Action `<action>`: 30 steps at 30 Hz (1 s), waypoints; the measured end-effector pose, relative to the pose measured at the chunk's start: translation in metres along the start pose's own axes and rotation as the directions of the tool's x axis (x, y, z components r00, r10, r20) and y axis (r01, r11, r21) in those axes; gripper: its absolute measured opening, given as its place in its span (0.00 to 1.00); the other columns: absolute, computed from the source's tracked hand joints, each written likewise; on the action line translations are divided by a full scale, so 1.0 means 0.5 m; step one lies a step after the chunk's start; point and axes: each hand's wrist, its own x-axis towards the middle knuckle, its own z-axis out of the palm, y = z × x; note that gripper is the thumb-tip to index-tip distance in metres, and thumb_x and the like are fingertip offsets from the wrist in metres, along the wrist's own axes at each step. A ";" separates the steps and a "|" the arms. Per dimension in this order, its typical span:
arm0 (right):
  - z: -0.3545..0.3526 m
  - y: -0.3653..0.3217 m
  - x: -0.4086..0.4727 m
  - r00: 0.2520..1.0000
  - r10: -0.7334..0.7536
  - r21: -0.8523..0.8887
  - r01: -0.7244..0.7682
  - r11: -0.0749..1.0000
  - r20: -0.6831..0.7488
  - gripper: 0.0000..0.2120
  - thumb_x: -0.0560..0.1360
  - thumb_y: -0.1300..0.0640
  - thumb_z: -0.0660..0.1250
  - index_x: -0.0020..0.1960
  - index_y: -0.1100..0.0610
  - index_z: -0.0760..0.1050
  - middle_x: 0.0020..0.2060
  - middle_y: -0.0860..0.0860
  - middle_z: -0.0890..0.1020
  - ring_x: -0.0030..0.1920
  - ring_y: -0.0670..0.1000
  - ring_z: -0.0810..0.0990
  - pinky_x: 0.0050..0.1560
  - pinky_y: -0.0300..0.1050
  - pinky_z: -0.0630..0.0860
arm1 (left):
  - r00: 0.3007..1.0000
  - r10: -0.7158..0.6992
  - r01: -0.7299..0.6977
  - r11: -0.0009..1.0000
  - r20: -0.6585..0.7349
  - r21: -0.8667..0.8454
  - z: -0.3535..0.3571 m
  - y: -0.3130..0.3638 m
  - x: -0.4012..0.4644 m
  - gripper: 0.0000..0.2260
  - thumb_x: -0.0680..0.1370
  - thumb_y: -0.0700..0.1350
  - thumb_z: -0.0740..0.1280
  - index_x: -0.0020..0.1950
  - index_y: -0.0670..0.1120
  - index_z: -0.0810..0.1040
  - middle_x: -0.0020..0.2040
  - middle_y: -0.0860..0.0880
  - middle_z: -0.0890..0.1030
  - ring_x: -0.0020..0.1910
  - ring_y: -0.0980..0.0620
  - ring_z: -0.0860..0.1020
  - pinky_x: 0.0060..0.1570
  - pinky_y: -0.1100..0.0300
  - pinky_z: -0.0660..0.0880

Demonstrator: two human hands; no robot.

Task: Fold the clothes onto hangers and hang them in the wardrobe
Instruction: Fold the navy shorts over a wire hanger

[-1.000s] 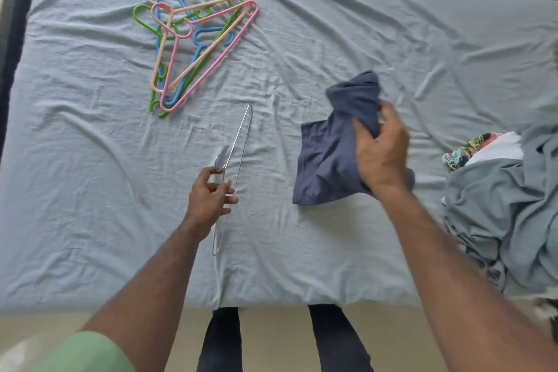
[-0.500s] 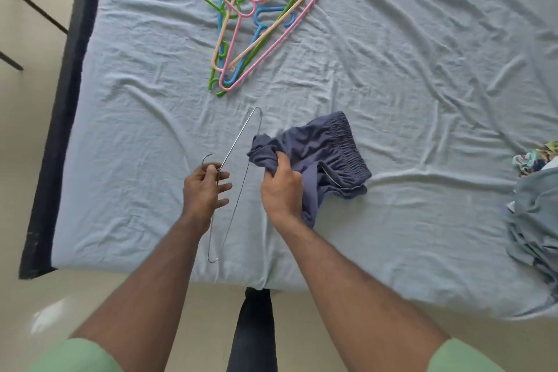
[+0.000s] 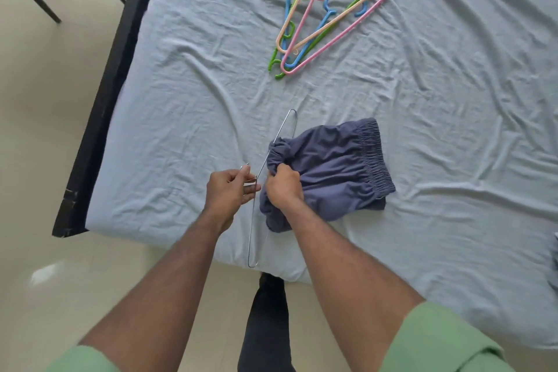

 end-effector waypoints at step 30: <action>-0.089 0.160 -0.053 0.997 -0.061 0.762 0.074 0.643 -0.045 0.25 0.76 0.72 0.68 0.63 0.48 0.66 0.50 0.56 0.85 0.45 0.52 0.85 0.49 0.52 0.83 | 0.949 0.259 -0.162 0.891 -0.182 0.424 0.111 -0.002 -0.026 0.10 0.74 0.47 0.73 0.53 0.46 0.81 0.47 0.46 0.84 0.50 0.43 0.84 0.55 0.52 0.79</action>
